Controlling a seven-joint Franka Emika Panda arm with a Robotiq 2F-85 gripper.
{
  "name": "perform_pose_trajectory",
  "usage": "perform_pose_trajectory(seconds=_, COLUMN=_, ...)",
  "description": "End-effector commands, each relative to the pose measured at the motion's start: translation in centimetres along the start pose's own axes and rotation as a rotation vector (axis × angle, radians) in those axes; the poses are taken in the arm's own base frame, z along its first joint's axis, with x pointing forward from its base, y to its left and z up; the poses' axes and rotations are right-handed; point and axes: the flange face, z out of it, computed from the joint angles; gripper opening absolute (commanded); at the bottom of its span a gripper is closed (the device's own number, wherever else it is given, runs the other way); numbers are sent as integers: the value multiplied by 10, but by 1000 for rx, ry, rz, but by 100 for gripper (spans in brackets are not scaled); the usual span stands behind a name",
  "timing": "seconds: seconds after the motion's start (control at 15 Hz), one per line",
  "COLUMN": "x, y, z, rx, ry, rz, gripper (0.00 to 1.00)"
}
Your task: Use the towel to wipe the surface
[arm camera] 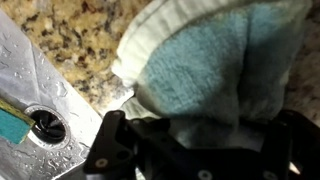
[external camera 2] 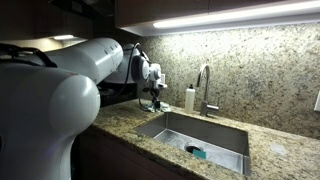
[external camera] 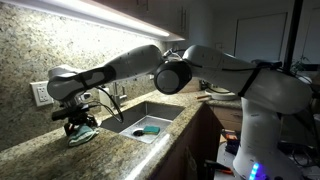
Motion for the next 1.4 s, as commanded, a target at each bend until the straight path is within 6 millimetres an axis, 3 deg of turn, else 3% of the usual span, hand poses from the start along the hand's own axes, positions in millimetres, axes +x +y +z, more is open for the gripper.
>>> perform_pose_trajectory(seconds=0.0, x=-43, y=-27, z=-8, rx=7, ry=-16, rz=-41, gripper=10)
perform_pose_trajectory(seconds=0.47, x=-140, y=-77, z=-19, rx=40, ry=-10, rz=-202, gripper=10)
perform_pose_trajectory(seconds=1.0, x=-217, y=-107, z=-28, rx=118, ry=-64, rz=-407, gripper=10)
perform_pose_trajectory(seconds=1.13, x=-224, y=-108, z=-29, rx=127, ry=-79, rz=-450, gripper=10)
perform_pose_trajectory(seconds=1.33, x=-216, y=-103, z=-30, rx=112, ry=-96, rz=-467, gripper=10)
